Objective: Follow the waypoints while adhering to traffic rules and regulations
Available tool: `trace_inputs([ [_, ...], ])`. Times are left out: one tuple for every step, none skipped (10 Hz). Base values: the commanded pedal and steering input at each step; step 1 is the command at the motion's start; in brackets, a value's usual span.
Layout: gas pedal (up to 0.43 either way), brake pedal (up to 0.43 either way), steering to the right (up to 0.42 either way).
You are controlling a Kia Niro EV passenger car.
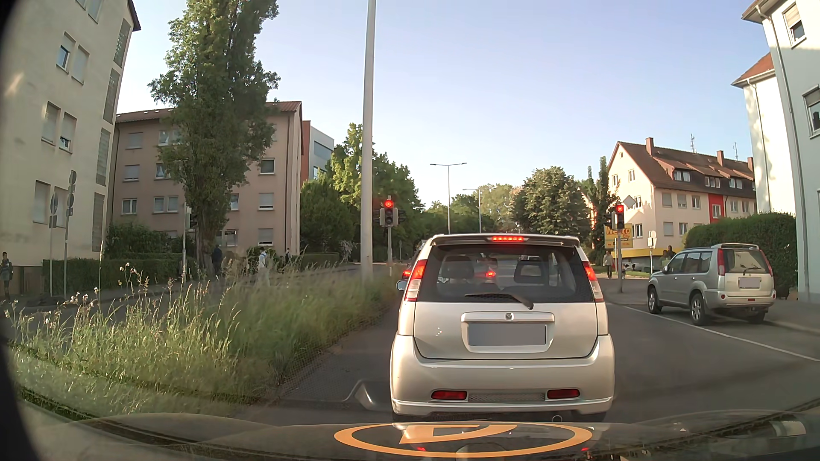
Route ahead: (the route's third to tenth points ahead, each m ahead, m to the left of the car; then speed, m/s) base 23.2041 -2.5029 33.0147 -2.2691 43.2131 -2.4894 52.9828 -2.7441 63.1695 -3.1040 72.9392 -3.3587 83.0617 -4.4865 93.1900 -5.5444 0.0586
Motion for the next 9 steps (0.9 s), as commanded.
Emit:
trace_inputs([
  [0.000, 0.122, 0.001],
  [0.000, 0.146, 0.001],
  [0.000, 0.159, 0.001],
  [0.000, 0.165, 0.001],
  [0.000, 0.183, 0.001],
  [0.000, 0.183, 0.001],
  [0.000, 0.189, 0.001],
  [0.000, 0.189, 0.001],
  [0.000, 0.189, 0.001],
])
